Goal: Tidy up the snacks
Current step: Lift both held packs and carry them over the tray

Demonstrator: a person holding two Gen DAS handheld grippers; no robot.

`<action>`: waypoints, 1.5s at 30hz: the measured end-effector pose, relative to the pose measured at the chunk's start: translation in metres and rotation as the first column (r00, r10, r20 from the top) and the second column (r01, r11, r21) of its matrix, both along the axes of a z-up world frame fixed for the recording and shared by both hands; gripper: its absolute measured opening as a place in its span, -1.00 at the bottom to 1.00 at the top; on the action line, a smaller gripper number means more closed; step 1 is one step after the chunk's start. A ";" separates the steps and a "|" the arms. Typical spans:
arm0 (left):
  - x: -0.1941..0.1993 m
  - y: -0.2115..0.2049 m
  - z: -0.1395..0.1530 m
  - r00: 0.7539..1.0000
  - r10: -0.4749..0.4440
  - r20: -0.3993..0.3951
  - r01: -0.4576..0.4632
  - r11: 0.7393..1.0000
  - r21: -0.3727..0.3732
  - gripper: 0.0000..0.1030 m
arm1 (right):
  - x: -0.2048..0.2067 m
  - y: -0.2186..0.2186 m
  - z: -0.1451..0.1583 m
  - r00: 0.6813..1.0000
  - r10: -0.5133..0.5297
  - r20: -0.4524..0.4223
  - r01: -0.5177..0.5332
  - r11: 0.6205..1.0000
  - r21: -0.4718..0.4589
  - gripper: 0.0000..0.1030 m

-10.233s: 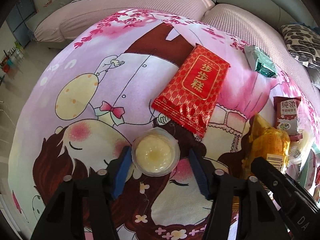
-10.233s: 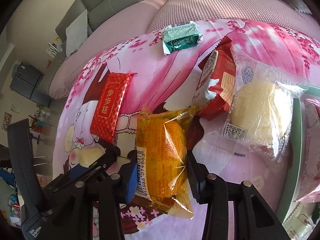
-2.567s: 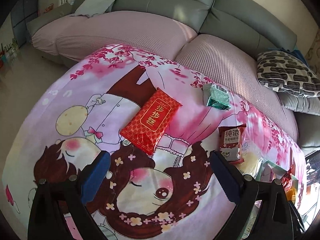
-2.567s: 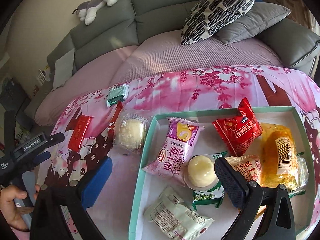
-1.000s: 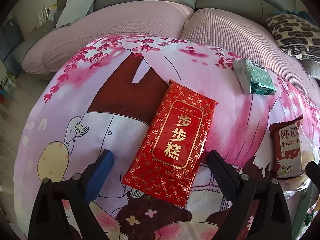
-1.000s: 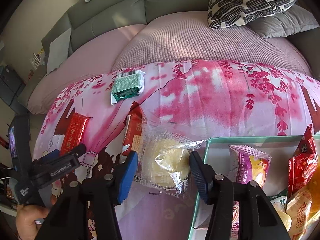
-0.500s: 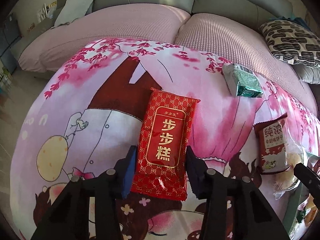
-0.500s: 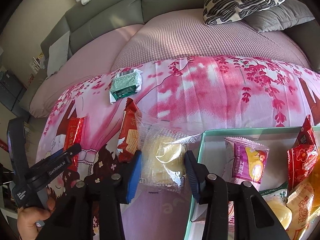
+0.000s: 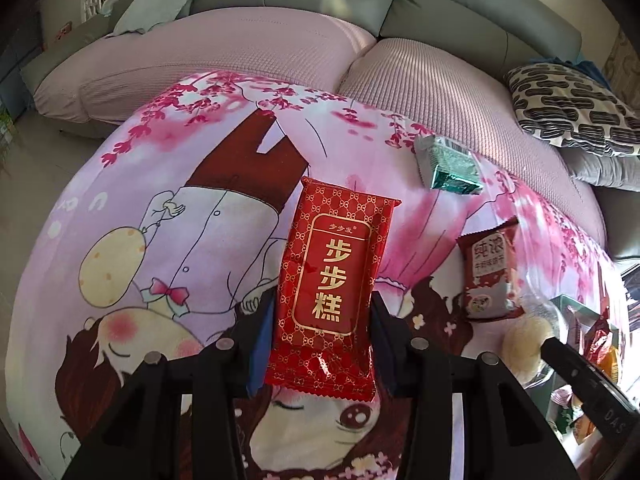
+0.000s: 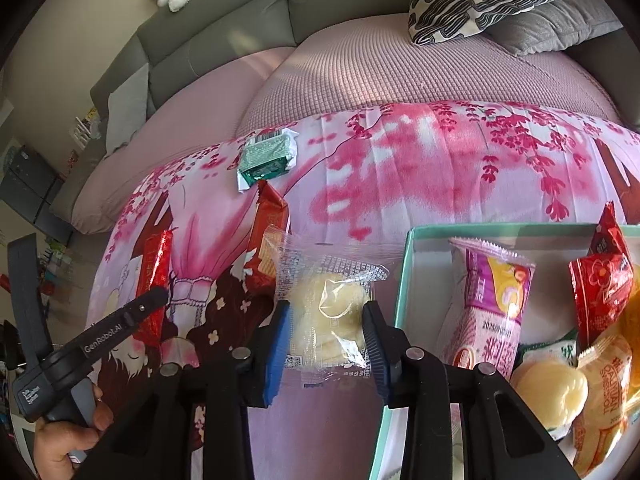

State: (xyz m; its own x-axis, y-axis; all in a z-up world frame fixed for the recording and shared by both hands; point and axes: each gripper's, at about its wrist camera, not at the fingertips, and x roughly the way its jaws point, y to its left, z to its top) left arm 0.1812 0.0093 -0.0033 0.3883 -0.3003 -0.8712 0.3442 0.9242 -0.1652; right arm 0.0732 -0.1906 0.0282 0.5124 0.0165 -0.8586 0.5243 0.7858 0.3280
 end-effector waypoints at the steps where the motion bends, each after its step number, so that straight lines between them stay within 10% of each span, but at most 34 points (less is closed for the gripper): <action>1: -0.003 0.001 0.002 1.000 -0.001 0.001 0.001 1.000 -0.006 -0.11 | -0.003 0.001 0.000 1.000 0.001 0.003 -0.001 1.000 0.006 -0.26; 25: -0.049 0.011 0.028 0.999 -0.024 0.031 0.024 1.000 -0.004 -0.11 | -0.027 0.027 0.002 0.998 0.061 -0.015 -0.061 0.998 -0.004 -0.41; 30: -0.049 0.009 0.026 0.999 -0.030 0.020 0.030 1.000 -0.001 -0.11 | -0.023 0.027 -0.002 0.997 0.062 -0.035 -0.062 0.998 -0.020 0.04; 45: -0.043 0.006 0.008 0.999 -0.019 -0.031 0.019 1.000 0.019 -0.10 | 0.006 0.043 -0.025 0.988 0.123 -0.092 -0.128 0.991 -0.041 0.18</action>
